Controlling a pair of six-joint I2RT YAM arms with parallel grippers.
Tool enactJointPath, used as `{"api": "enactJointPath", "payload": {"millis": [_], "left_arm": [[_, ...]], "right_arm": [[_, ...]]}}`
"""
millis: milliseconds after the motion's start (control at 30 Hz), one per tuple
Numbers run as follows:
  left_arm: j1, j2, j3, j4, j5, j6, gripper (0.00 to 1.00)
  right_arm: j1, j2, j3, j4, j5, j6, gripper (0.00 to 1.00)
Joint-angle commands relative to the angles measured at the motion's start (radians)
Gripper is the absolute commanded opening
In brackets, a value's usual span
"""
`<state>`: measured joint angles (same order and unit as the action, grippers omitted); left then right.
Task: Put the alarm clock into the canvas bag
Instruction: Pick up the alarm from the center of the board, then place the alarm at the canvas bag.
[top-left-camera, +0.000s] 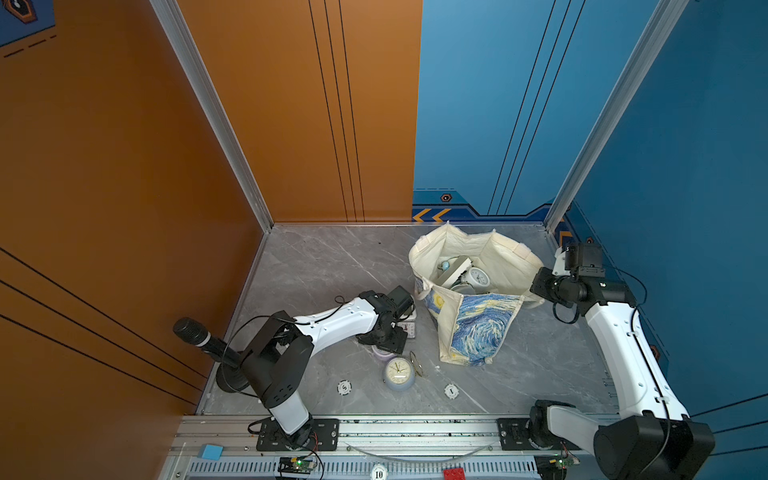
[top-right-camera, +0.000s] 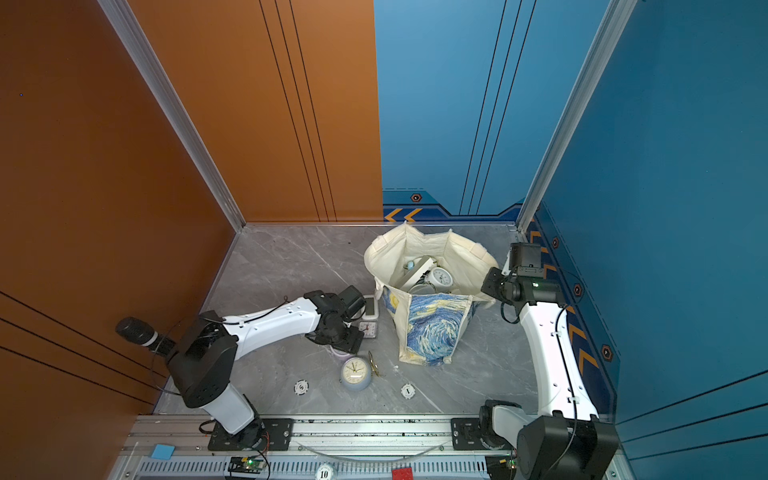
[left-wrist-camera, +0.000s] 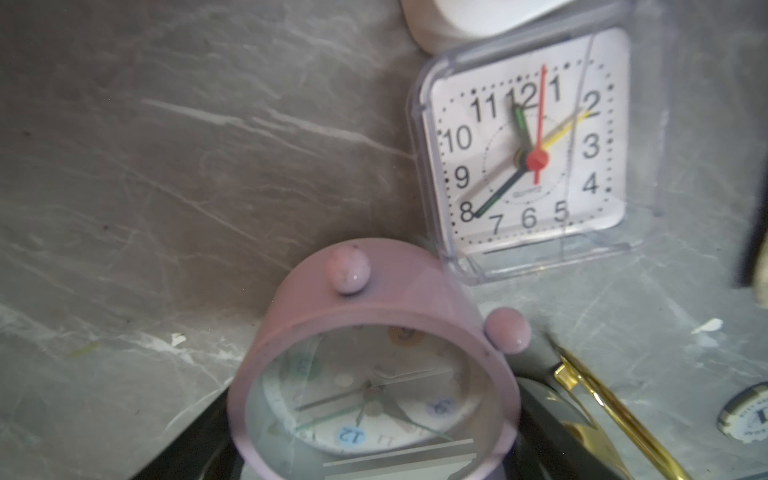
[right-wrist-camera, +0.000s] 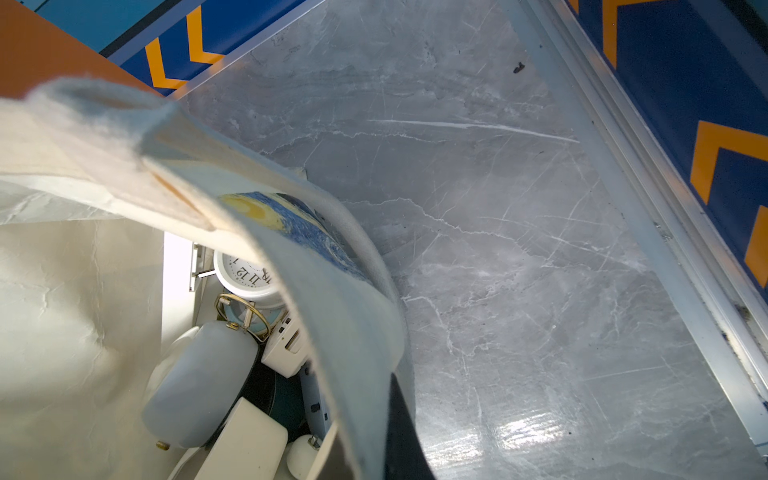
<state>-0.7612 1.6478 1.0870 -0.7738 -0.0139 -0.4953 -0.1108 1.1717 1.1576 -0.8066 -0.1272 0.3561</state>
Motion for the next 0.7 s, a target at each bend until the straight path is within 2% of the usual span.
{"api": "enactJointPath", "payload": {"millis": [0, 367, 667], "left_arm": [[0.033, -0.076, -0.006, -0.013, -0.002, -0.012, 0.79], [0.161, -0.286, 0.051, -0.012, 0.067, 0.005, 0.75], [0.212, -0.382, 0.218, -0.011, 0.091, 0.083, 0.74]], "right_arm": [[0.008, 0.011, 0.022, 0.005, 0.01, -0.018, 0.1], [0.009, 0.006, 0.024, 0.004, 0.012, -0.019, 0.1], [0.008, 0.004, 0.027, 0.002, 0.012, -0.02, 0.09]]}}
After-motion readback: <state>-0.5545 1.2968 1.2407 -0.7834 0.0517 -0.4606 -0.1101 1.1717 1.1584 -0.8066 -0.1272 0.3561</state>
